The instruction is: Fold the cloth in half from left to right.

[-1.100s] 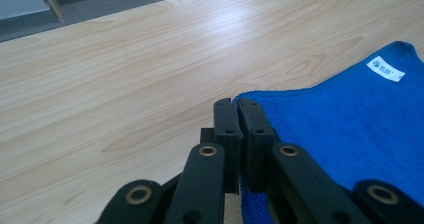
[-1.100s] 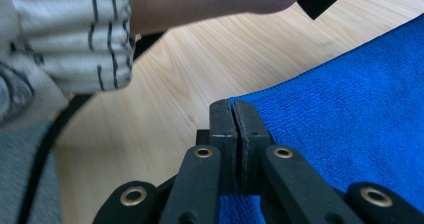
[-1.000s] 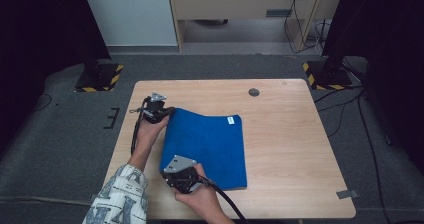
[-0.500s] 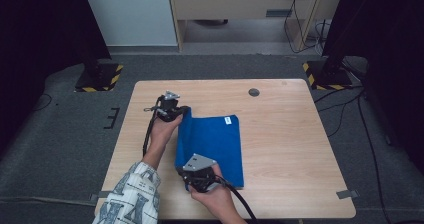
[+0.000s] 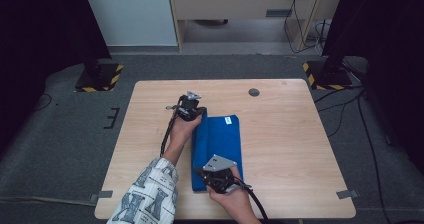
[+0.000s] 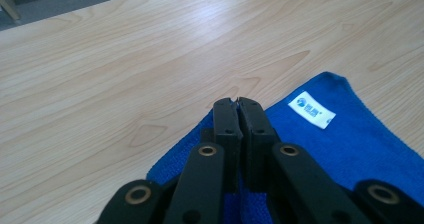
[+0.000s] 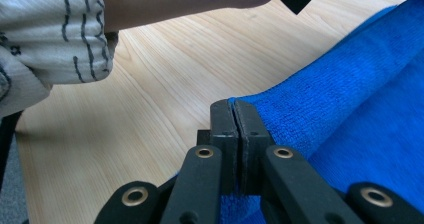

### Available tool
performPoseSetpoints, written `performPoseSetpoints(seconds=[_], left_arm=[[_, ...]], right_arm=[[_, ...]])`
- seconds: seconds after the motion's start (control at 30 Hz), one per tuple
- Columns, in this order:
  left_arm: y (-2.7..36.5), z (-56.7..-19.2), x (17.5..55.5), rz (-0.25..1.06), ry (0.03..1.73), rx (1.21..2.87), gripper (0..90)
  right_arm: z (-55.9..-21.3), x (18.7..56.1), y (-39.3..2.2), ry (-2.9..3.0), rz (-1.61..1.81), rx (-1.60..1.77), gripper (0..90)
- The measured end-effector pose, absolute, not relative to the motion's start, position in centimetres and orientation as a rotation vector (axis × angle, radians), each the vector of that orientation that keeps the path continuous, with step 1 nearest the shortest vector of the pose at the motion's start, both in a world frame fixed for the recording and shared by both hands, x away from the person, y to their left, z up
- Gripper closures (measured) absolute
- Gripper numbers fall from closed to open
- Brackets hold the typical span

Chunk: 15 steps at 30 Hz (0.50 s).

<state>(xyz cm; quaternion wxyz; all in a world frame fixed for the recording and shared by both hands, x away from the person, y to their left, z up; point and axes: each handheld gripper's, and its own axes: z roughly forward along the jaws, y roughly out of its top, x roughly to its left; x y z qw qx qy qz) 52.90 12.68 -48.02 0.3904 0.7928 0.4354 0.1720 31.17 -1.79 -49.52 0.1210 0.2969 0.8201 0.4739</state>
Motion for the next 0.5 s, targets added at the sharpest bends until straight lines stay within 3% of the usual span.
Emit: performPoseSetpoints(seconds=[0.5], left_arm=[[8.6,-48.2,53.0,0.419,1.067,2.060,86.6]], right_arm=[[-49.8,30.7,-4.3,2.385,1.351,0.900,88.2]])
